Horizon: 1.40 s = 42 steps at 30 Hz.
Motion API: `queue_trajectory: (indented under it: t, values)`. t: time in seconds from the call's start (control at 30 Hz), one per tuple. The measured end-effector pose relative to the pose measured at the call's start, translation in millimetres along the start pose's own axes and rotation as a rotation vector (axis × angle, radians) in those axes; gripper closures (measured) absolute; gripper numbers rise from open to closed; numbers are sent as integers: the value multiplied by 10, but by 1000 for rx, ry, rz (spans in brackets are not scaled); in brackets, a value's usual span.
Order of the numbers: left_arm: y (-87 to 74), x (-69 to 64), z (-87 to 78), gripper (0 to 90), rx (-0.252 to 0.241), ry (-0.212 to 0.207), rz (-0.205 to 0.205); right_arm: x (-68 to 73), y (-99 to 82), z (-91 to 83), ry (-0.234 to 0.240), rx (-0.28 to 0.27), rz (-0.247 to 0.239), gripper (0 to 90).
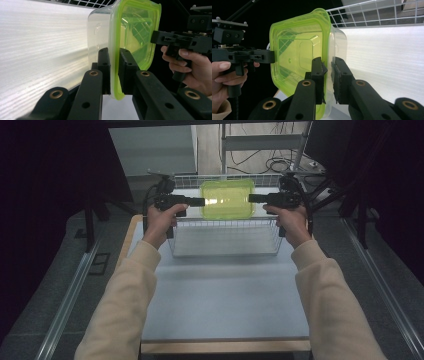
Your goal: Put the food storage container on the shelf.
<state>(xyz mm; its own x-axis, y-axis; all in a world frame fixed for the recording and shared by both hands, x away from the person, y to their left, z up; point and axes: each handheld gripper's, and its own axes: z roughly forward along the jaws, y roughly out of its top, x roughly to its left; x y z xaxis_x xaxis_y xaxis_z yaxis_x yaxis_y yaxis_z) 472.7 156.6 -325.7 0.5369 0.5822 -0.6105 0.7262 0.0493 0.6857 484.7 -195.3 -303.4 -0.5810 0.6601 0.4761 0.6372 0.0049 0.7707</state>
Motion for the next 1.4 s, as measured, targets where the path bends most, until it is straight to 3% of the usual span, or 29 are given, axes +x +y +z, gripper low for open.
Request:
queue_trajectory:
  t: [0.4,0.5,0.6,0.73,0.83,0.93,1.0,1.17,1.4]
  values:
    - [117,77,147,816,-11,9,-27,-191,56,117,-8,0,53,796]
    - [128,126,183,809,-27,-11,-57,-198,84,139,-36,2,43,776]
    - [137,156,210,789,-41,-1,-71,-183,87,202,-66,6,6,728]
    - [154,180,233,764,-41,11,-71,-208,86,232,-66,-2,17,714]
    - [154,182,257,704,-27,41,-58,-217,77,253,-85,10,8,675]
    - [147,199,278,642,-30,44,-56,-237,59,266,-95,10,4,646]
    - [148,196,285,553,-37,42,-56,-233,50,274,-96,13,7,614]
    - [160,124,234,343,-62,85,-33,-192,49,221,-126,-1,-12,485]
    - [44,-40,-3,254,-80,80,35,-79,11,-17,-81,-42,-50,363]
